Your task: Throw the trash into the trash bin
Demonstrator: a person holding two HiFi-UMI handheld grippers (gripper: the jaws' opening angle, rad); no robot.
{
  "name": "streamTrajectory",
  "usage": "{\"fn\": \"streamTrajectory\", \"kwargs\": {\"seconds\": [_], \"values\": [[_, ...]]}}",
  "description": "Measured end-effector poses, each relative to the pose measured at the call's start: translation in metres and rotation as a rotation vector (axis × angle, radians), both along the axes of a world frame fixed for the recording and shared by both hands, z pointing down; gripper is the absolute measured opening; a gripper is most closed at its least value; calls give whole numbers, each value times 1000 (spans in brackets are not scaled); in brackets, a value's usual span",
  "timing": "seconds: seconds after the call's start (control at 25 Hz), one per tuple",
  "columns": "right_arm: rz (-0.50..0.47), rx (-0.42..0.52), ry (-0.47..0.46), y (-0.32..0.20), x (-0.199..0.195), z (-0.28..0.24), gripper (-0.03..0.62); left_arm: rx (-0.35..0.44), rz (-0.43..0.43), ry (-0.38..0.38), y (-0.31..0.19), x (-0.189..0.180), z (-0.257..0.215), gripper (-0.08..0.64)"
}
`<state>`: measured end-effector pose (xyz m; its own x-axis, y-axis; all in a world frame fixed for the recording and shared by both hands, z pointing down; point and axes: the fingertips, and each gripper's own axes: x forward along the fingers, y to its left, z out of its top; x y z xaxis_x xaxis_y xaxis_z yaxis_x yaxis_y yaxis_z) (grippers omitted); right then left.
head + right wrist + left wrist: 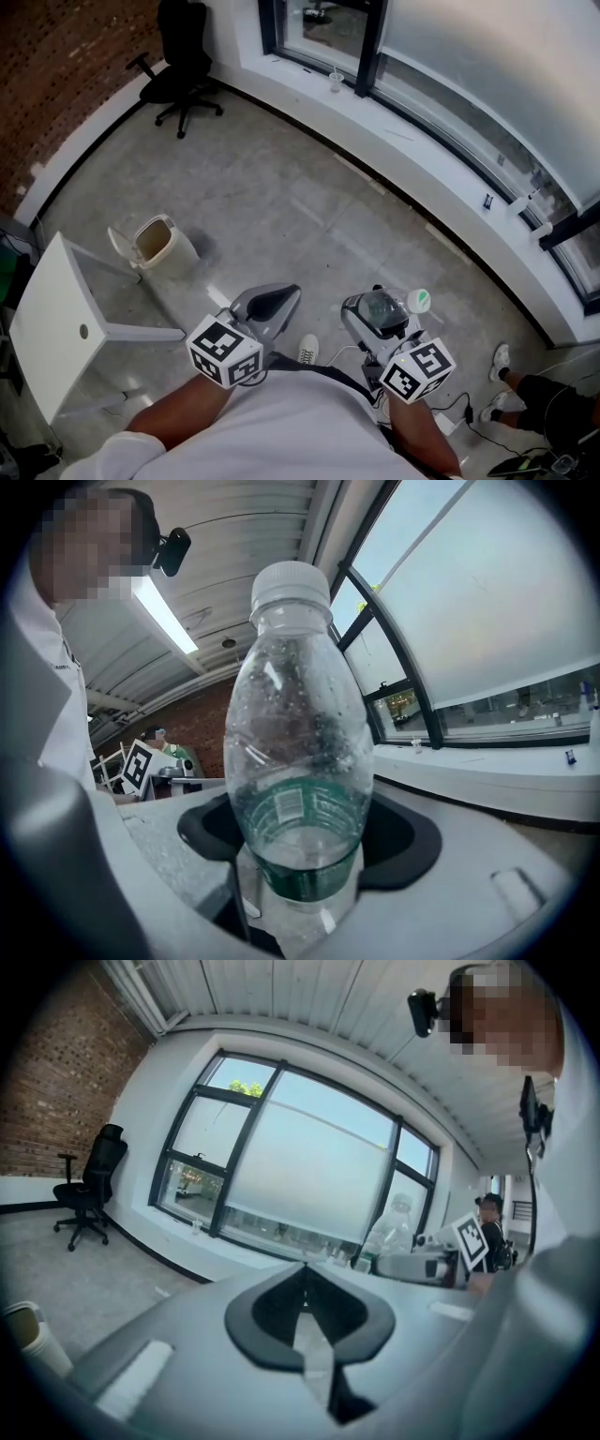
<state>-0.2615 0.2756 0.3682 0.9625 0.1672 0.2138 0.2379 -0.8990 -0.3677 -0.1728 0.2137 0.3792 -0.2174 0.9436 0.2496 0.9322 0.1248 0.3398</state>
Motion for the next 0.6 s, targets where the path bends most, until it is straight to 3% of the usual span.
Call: {"fn": "streamTrajectory", "kwargs": {"seconds": [0.28, 0.6], "values": [[7, 6, 24, 41, 1, 3, 328, -1, -1, 41, 39, 3, -4, 8], [-50, 22, 29, 65, 27, 7, 327, 3, -82, 65, 54, 32, -6, 8]]}}
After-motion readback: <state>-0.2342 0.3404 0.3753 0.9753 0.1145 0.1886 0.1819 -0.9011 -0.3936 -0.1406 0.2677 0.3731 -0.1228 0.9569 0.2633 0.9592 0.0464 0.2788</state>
